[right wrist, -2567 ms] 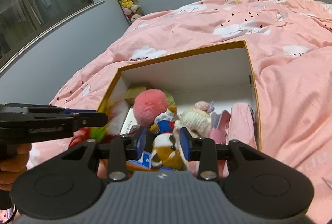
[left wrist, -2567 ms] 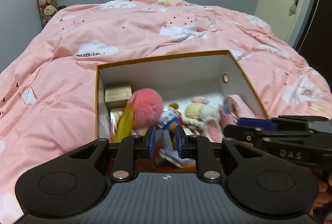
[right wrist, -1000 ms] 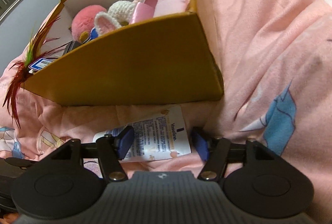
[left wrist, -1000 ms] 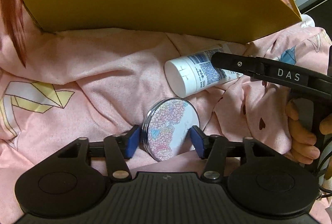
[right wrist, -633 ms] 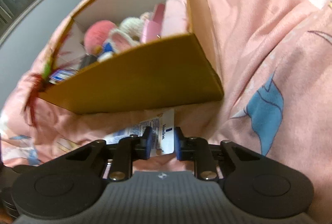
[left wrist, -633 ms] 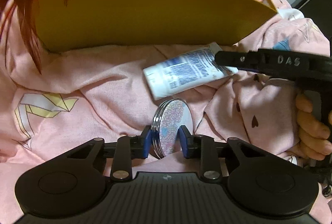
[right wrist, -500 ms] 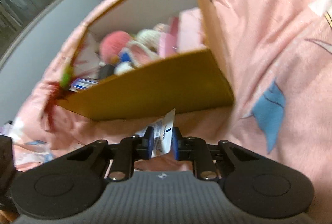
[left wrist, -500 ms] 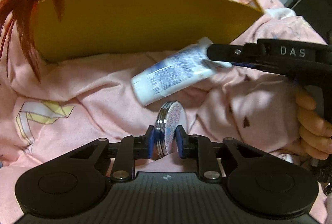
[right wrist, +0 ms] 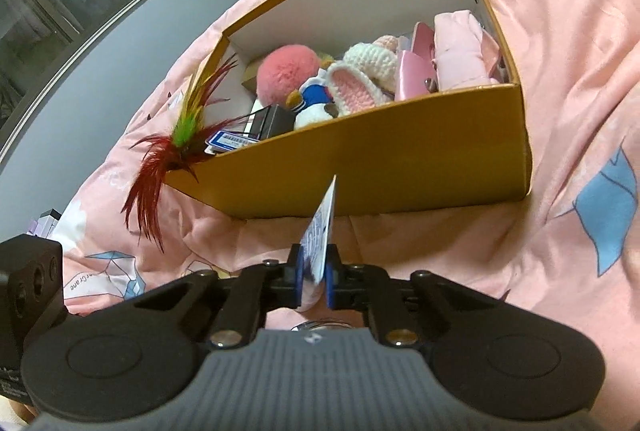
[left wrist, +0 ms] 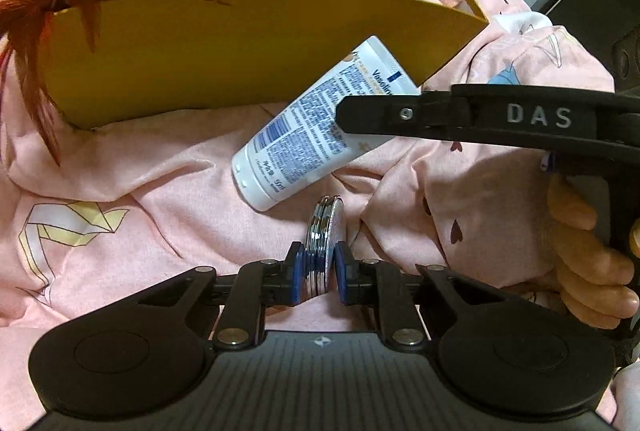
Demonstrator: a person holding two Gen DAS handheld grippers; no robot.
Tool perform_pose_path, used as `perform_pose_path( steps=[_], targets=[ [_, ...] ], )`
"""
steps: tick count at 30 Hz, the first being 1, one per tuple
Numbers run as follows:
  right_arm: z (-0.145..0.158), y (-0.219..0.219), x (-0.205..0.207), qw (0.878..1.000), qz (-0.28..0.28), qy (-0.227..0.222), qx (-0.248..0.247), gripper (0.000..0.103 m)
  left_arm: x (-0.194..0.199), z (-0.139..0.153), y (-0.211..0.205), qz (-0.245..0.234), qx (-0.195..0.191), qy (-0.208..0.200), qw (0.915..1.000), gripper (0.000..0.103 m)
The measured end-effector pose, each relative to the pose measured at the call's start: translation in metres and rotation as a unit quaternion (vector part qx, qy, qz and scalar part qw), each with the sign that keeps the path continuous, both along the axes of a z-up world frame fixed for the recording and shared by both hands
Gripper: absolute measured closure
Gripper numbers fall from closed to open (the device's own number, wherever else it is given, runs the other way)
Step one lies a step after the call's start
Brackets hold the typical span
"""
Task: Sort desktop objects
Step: 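Lift and carry the compact mirror and lotion tube over the box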
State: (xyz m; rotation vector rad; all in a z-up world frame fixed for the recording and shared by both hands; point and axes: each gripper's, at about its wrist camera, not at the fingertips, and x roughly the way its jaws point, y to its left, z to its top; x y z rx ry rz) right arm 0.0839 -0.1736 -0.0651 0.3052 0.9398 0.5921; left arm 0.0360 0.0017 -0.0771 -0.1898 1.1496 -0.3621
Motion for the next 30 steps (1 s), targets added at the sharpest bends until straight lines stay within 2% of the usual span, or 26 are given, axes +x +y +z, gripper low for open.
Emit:
perform_pose_path(
  steps=[4, 8, 13, 16, 22, 27, 30],
  targets=[
    [0.017, -0.002, -0.007, 0.999, -0.002, -0.032, -0.003, 0.093, -0.003, 0.001, 0.006, 0.012, -0.018, -0.006, 0.9998, 0.088],
    [0.039, -0.012, -0.015, 0.998, -0.01, -0.066, -0.01, 0.093, -0.009, 0.013, 0.009, 0.022, -0.017, -0.022, 0.9994, 0.088],
    [0.055, -0.015, -0.019, 0.994, -0.024, -0.097, -0.04, 0.093, -0.011, 0.026, 0.014, 0.033, -0.021, -0.04, 0.9984, 0.088],
    [0.063, -0.021, -0.021, 0.993, -0.029, -0.104, -0.041, 0.094, -0.013, 0.033, 0.016, 0.037, -0.023, -0.05, 0.9978, 0.088],
    [0.077, -0.027, -0.028, 0.992, -0.029, -0.115, -0.045, 0.094, -0.017, 0.064, 0.034, 0.051, -0.034, -0.072, 0.9955, 0.088],
    [0.094, -0.026, -0.031, 0.99, -0.016, -0.135, -0.039, 0.094, -0.011, 0.09, 0.035, 0.051, -0.018, -0.102, 0.9933, 0.088],
    [0.107, -0.024, -0.032, 0.988, -0.008, -0.152, -0.035, 0.094, -0.004, 0.106, 0.039, 0.054, -0.028, -0.115, 0.9914, 0.088]
  ],
)
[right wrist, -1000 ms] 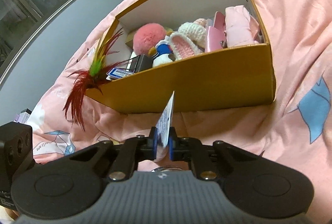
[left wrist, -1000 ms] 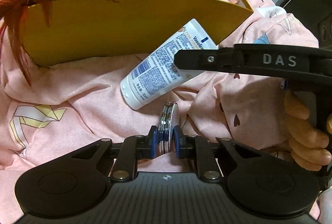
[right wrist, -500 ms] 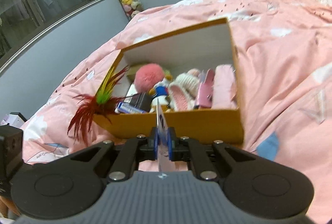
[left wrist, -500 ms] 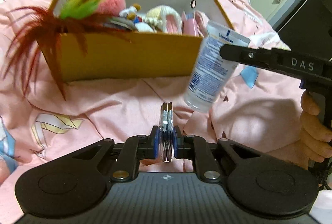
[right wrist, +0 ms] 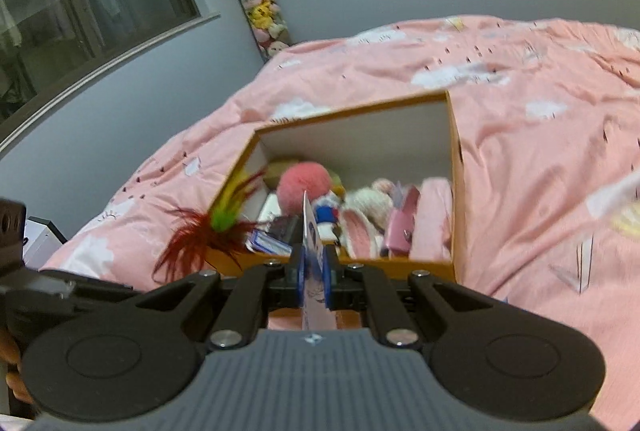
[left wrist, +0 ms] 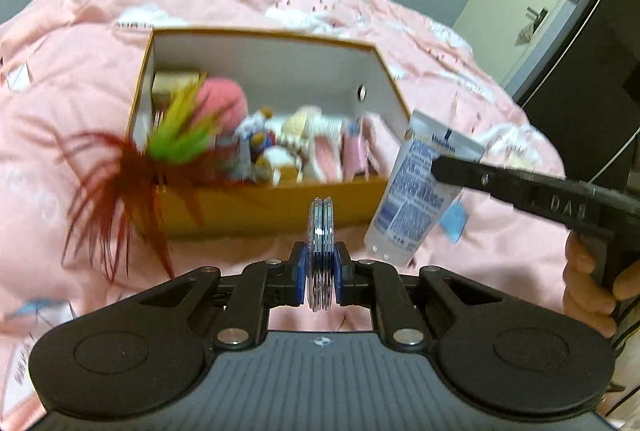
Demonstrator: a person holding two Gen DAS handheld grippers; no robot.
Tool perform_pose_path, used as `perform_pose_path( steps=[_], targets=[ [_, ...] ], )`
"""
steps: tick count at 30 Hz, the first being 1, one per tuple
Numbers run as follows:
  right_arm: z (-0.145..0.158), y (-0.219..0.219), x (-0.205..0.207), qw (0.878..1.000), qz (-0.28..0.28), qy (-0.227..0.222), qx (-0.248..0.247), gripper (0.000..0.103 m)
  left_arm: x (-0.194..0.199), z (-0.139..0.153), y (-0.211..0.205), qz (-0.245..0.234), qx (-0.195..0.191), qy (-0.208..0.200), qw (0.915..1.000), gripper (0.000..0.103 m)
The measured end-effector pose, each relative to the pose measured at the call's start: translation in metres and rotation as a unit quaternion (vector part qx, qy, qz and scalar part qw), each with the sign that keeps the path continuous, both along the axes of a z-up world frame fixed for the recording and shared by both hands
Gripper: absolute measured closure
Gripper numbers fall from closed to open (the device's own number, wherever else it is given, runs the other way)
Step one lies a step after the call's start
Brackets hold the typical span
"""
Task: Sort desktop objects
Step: 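Lift and carry the compact mirror and lotion tube over the box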
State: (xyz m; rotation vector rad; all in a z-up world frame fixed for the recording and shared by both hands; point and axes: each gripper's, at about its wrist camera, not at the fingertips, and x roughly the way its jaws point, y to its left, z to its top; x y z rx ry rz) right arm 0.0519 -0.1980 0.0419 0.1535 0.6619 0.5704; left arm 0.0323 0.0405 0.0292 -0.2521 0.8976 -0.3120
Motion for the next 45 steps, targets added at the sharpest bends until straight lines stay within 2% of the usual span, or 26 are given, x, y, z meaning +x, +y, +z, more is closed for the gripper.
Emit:
perform_pose_path(
  steps=[7, 12, 18, 31, 39, 45],
  targets=[
    [0.03, 0.001, 0.008, 0.999, 0.008, -0.045, 0.005, 0.094, 0.028, 0.03, -0.003, -0.004, 0.004, -0.037, 0.9993, 0.088],
    [0.048, 0.0, 0.027, 0.997, -0.005, -0.076, 0.006, 0.094, 0.056, 0.045, 0.0, 0.004, 0.013, -0.052, 0.9986, 0.088],
    [0.05, -0.003, 0.057, 0.996, -0.04, -0.082, 0.016, 0.094, 0.098, 0.048, 0.008, 0.021, 0.017, -0.055, 0.9981, 0.088],
    [0.023, 0.009, 0.135, 0.996, -0.051, -0.068, 0.007, 0.094, 0.195, -0.008, -0.006, 0.021, 0.014, 0.001, 0.9997, 0.088],
    [-0.009, 0.031, 0.175, 0.996, -0.058, -0.055, -0.048, 0.094, 0.232, -0.047, -0.009, 0.021, 0.008, 0.039, 0.999, 0.088],
    [-0.03, 0.041, 0.188, 0.994, -0.059, -0.049, -0.081, 0.094, 0.244, -0.069, -0.01, 0.013, 0.006, 0.061, 0.998, 0.088]
  ],
)
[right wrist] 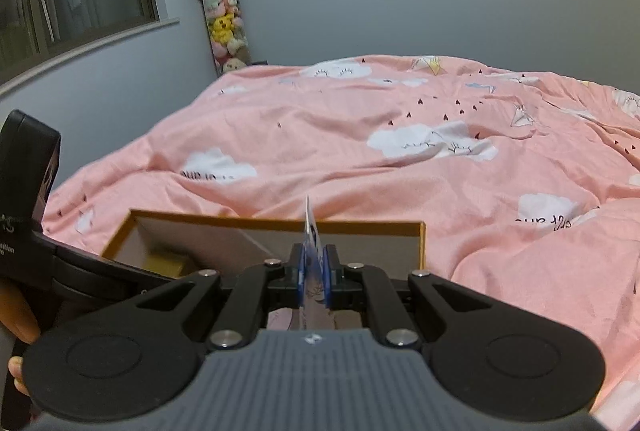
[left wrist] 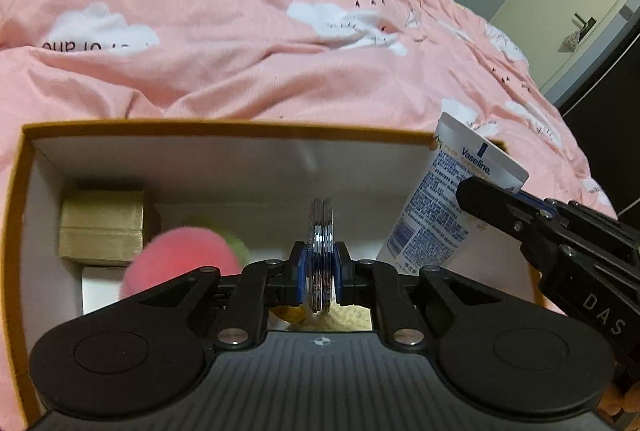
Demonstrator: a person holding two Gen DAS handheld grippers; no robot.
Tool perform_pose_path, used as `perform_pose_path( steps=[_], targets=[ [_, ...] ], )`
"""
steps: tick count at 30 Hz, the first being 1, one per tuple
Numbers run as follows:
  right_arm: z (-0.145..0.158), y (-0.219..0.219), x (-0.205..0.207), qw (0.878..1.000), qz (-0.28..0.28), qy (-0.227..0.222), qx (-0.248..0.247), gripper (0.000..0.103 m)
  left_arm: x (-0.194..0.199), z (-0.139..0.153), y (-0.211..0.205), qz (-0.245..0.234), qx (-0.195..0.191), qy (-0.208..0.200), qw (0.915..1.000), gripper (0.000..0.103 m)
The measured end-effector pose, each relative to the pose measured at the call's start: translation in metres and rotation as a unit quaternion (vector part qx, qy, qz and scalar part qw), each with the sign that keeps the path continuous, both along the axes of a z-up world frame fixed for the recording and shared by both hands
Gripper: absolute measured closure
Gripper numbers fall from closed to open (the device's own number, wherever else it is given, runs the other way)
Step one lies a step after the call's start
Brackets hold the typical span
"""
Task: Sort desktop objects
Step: 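Lift and carry the compact mirror and lotion tube over the box, then release compact into box with left tool while right tool releases lotion tube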
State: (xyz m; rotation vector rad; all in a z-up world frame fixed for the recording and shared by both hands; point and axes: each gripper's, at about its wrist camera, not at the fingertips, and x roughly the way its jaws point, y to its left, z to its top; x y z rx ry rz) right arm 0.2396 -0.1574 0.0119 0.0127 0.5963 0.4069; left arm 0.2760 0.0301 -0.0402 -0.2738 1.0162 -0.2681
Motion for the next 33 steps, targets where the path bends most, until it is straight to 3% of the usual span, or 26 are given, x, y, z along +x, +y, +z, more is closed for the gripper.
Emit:
perform_pose_path(
  steps=[7, 11, 27, 33],
  targets=[
    [-0.009, 0.001, 0.001, 1.0, -0.003, 0.004, -0.011, 0.094, 0.0, -0.006, 0.004, 0.001, 0.005, 0.013, 0.9999, 0.088],
    [-0.011, 0.002, -0.004, 1.0, -0.005, -0.004, -0.026, 0.094, -0.008, 0.006, 0.003, -0.001, 0.031, -0.014, 0.9994, 0.085],
    [-0.02, -0.001, -0.024, 0.998, -0.017, 0.0, -0.053, 0.093, -0.067, 0.042, 0.02, 0.032, 0.039, -0.056, 0.9972, 0.084],
    [-0.021, 0.0, -0.034, 0.998, -0.015, 0.006, -0.052, 0.093, -0.103, 0.055, 0.011, 0.05, 0.059, -0.097, 0.9922, 0.072]
  ],
)
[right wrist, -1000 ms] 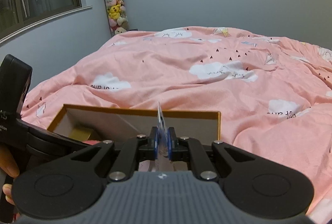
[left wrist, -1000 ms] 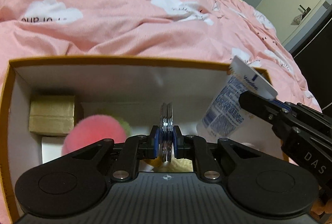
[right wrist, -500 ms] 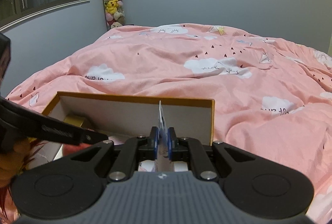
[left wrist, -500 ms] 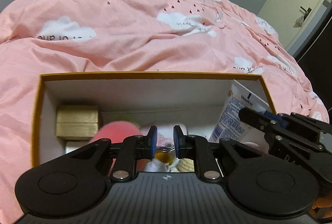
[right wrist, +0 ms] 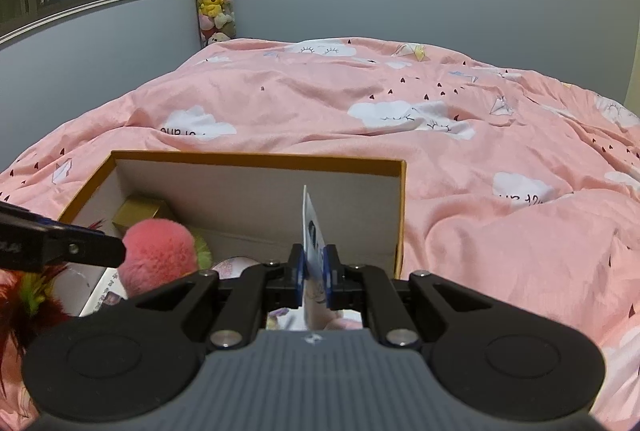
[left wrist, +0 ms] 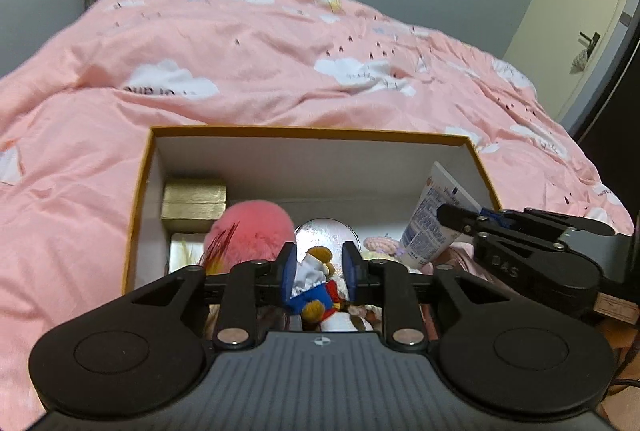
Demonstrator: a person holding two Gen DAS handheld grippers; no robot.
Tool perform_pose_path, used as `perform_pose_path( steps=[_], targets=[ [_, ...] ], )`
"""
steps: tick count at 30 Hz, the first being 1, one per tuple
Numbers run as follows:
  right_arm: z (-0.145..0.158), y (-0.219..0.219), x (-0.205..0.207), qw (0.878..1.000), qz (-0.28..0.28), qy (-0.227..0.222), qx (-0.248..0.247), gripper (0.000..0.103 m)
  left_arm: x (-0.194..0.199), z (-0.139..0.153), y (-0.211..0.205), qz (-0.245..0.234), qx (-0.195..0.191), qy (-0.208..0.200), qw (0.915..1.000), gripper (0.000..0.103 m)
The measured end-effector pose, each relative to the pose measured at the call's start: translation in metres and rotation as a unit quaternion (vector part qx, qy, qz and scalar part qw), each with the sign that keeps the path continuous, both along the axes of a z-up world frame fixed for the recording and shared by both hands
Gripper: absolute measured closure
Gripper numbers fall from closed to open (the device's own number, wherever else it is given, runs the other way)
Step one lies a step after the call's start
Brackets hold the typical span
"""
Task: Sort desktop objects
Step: 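Release compact into box with left tool while right tool releases lotion tube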
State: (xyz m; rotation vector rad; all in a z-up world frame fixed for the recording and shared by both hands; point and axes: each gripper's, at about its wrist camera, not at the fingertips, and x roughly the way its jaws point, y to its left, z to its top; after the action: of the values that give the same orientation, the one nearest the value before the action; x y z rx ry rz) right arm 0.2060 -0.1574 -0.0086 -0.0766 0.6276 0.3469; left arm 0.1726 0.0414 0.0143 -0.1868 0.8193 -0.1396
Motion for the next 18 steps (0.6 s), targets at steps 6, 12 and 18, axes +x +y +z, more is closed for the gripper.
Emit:
perform_pose_path(
  steps=[6, 12, 18],
  targets=[
    [0.004, 0.005, -0.015, 1.0, 0.0, -0.009, -0.004, 0.093, -0.03, 0.001, -0.01, 0.015, 0.005, -0.022, 0.9996, 0.049],
    [0.019, 0.007, -0.041, 0.999, 0.003, -0.037, -0.009, 0.078, -0.05, 0.003, -0.01, 0.038, -0.003, -0.044, 0.9983, 0.044],
    [0.031, 0.003, -0.08, 0.998, -0.011, -0.06, -0.001, 0.066, -0.069, 0.016, -0.01, 0.065, 0.016, -0.083, 0.9943, 0.027]
  ],
)
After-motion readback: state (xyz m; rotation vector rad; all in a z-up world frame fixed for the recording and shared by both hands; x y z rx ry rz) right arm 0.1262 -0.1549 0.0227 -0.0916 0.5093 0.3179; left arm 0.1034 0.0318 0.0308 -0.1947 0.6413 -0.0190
